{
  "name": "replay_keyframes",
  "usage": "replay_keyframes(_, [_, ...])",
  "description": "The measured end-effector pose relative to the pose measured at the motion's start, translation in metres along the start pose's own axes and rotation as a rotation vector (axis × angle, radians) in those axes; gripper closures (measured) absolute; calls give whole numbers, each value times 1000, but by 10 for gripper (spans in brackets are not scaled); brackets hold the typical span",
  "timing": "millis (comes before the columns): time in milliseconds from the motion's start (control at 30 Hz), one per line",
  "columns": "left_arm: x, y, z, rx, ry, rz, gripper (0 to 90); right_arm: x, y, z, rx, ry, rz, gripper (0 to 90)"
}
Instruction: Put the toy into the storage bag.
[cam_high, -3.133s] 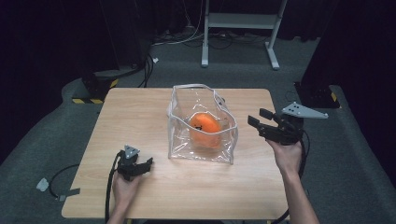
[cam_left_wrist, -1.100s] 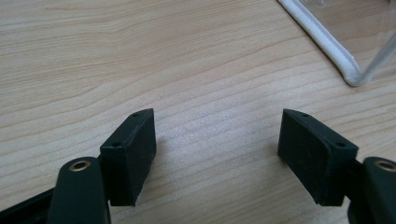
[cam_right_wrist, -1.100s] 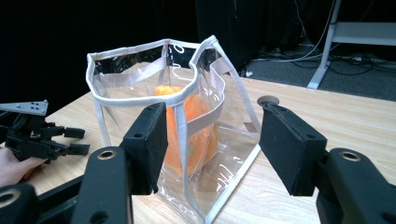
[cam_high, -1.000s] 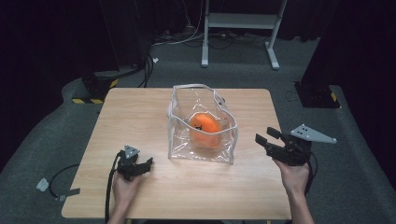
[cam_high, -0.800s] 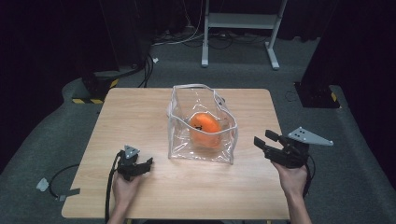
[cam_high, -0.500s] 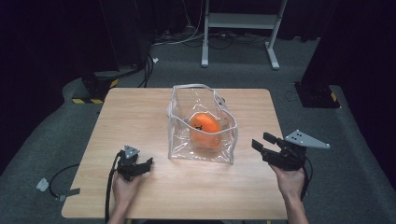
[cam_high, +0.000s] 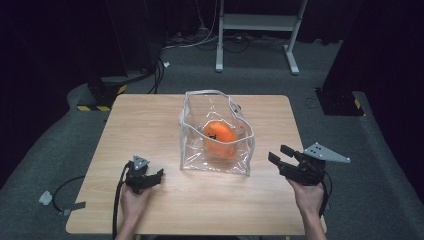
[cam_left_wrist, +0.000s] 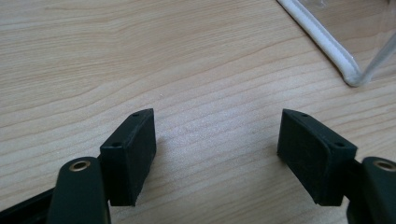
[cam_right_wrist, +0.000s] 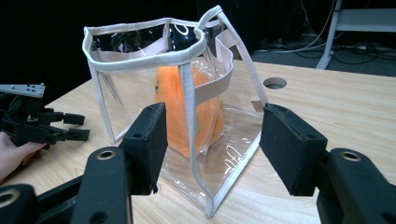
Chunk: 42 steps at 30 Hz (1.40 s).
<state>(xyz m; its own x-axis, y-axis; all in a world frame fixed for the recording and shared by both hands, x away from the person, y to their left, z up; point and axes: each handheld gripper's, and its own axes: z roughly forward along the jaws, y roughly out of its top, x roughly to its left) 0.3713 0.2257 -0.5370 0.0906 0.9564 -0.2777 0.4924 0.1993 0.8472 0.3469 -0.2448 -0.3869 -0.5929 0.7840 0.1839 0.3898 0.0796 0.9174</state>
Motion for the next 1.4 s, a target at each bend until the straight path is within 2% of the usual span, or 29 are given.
replay_keyframes(567, [0,0,0,0,1,0,280,-2,-13,5,8,20,28,422])
replay_keyframes(733, [0,0,0,0,-1,-2,278,-4,-18,7,27,13,30,421])
replay_keyframes(933, [0,0,0,0,1,0,279,-7,-25,12,17,11,44,421])
replay_keyframes(1100, [0,0,0,1,0,-1,279,-9,-29,17,45,-5,43,425])
replay_keyframes(1267, [0,0,0,0,0,0,279,-10,-31,19,35,-12,56,425])
replay_keyframes(1400, [0,0,0,0,0,-1,279,-12,-34,23,56,-17,61,425])
